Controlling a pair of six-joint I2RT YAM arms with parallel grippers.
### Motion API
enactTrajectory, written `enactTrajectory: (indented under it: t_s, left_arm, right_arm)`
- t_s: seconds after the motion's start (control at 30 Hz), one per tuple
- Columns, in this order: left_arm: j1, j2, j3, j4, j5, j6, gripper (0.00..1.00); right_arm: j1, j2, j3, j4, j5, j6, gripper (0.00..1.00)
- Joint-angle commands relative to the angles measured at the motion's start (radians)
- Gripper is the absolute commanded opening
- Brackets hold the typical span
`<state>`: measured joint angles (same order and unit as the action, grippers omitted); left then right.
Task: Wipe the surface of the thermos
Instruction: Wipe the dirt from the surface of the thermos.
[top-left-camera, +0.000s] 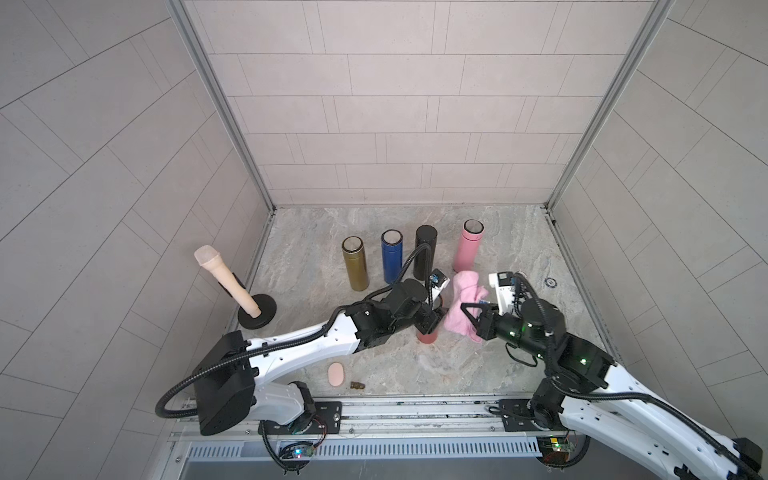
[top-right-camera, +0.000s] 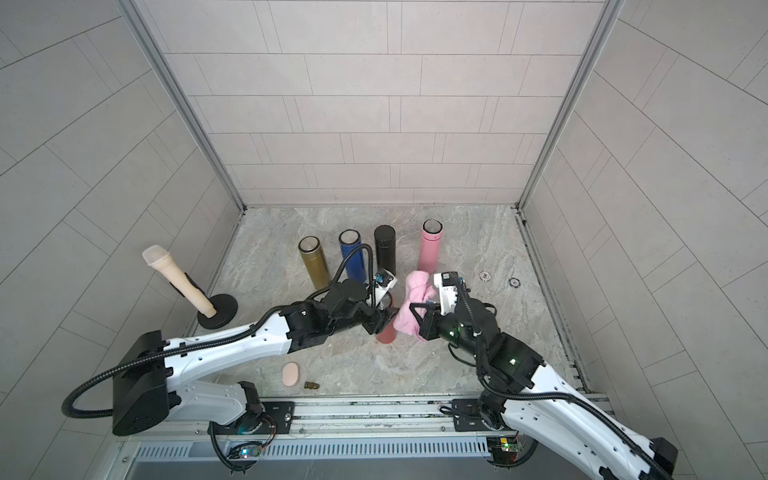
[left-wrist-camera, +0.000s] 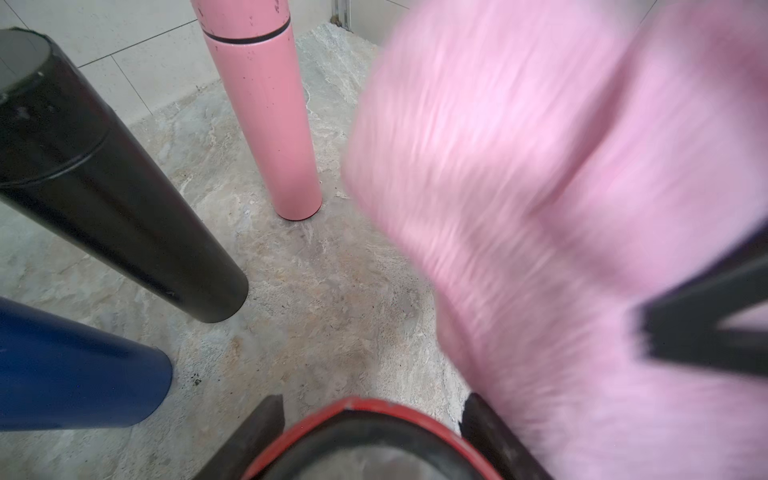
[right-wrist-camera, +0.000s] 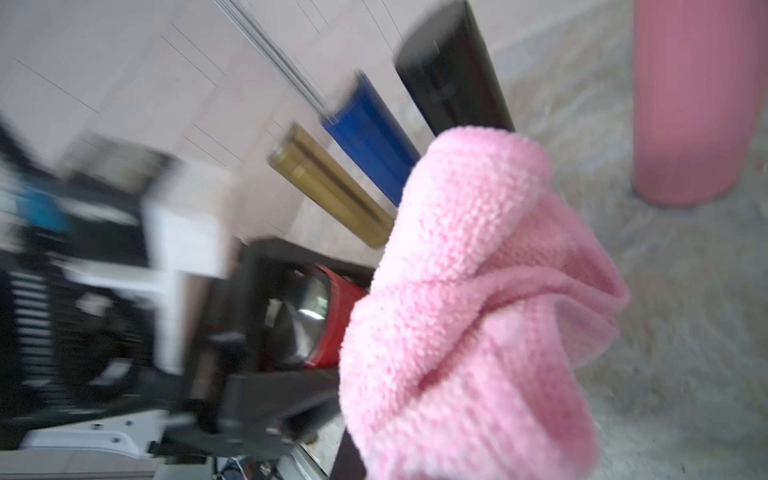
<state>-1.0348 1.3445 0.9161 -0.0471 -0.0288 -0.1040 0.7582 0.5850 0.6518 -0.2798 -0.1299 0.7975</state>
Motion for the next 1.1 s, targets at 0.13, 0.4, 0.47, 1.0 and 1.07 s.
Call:
enactTrajectory:
  t_s: [0.13,0.4,0.47,1.0,1.07]
  left_arm:
    - [-0.009,-0.039,-0.005,-0.043,0.002,0.031,0.00]
    - [-0.022,-0.058,-0.061,0.021,0.034,0.064,0.04]
    - [-0.022,-0.055,-0.062,0.026,0.079,0.078,0.08]
    - [-0.023,-0.081,-0.116,0.098,0.124,0.118,0.70]
    - [-0.023,-0.075,-0.118,0.103,0.120,0.110,0.78]
  right_arm:
    - [0.001,0.033,0.092,0.095,-0.107,0.002,0.00]
    - [0.001,0.187,-0.139,0.531,-0.204,0.206,0.00]
    - [-0.002,0.220,-0.153,0.553,-0.209,0.199,0.00]
    - [-0.013,0.296,0.045,0.345,-0.172,0.045,0.00]
    - [-0.013,0.293,0.038,0.340,-0.174,0.047,0.00]
